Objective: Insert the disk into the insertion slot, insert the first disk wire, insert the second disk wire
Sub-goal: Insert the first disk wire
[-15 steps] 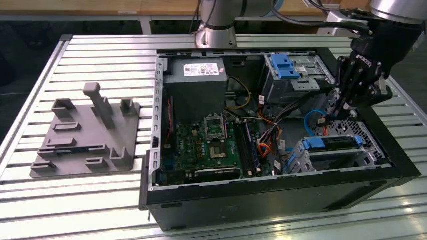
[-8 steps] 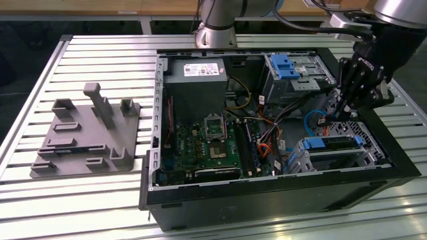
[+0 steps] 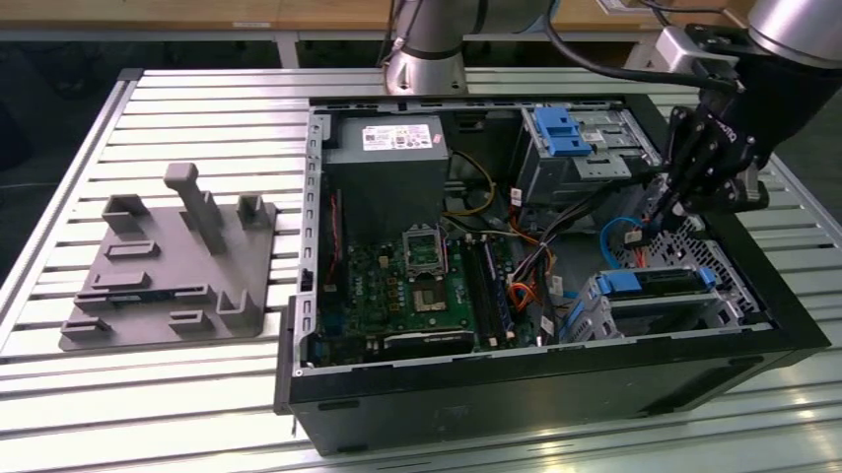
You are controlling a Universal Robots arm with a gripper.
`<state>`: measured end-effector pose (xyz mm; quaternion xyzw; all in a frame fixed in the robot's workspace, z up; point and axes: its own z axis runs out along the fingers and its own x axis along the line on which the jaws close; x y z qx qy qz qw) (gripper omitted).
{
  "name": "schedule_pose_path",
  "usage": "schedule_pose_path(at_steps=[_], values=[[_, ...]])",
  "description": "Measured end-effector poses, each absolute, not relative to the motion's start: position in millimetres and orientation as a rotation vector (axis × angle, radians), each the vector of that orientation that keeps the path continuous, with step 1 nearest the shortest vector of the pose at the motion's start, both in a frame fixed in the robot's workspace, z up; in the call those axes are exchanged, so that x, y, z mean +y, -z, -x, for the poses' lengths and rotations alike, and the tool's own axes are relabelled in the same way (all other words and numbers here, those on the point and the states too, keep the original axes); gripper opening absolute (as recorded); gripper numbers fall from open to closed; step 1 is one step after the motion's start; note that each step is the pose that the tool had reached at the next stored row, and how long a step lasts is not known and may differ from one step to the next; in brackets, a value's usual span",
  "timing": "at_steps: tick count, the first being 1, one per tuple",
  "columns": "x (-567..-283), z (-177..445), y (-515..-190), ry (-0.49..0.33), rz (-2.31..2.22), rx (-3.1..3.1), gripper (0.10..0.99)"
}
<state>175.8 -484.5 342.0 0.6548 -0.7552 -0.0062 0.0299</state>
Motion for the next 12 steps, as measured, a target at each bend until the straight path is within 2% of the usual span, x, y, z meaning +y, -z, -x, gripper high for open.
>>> schedule_pose_path(at_steps=[12], values=[[-503,-177,-345,0.091,-2.046,-2.356,0.165]])
